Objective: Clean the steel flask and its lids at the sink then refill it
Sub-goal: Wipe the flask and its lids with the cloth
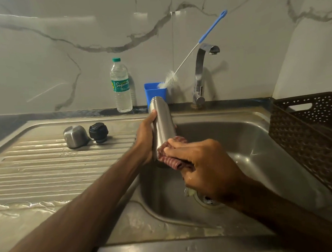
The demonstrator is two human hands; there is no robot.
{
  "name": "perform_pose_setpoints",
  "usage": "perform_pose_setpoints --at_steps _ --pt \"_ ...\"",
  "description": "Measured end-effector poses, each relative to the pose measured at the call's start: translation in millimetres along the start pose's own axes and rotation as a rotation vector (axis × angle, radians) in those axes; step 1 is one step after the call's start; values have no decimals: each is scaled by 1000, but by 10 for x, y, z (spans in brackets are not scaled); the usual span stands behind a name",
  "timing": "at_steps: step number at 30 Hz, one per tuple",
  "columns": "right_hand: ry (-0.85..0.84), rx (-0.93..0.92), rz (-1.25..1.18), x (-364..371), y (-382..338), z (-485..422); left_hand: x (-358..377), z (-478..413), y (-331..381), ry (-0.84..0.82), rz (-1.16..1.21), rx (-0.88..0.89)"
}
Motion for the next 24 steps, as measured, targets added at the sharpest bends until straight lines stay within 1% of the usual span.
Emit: perform_pose_setpoints --at_steps 1,2,5,6,8,10,11,12,14,16,18,19,20,22,24 --pt "0 -10 1 4 23 -4 -10 -4 7 26 10 2" --pt "-3 19 -22 -3 76 -17 -5 5 7 37 15 -4" --pt "-26 266 -152 -27 292 -27 64 44 -39 15 -4 -34" --pt "-19 291 -160 -25 320 -18 79 49 -52 9 -16 -41" --pt "-1 231 -103 -6 271 -20 78 49 -38 7 -14 -28" --pt "-7 73 -41 -9 107 -2 28 26 2 35 -5 9" --pt "-18 22 -29 -3 68 9 -1 12 12 56 -10 19" --pt "-43 17 -52 -2 72 13 -21 7 12 70 -15 23" --pt "-63 105 -140 -6 215 -23 15 57 -7 58 -37 1" --pt "3 212 -136 -12 424 -53 116 97 -79 13 -85 -39" --pt "83 262 -57 -30 557 -68 207 131 -153 -26 -124 -54" --pt "93 270 -38 -36 556 -76 230 149 -169 -39 -140 -60" --pt "81 251 -25 -41 527 -76 231 159 -165 -44 -146 -61" --pt "36 128 -2 -33 389 -60 178 140 -134 -28 -128 -61" --pt "-10 26 -43 1 328 -34 123 134 -86 0 -124 -60"
Point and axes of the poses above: each hand's wrist, its own z-axis away from the middle knuckle, its own x-axis out of the palm, y = z × x, the point moved 3 cm from there along -z, towards the middle knuckle, and after that the axes turned 7 degrees about x, right-handed, at the moved point
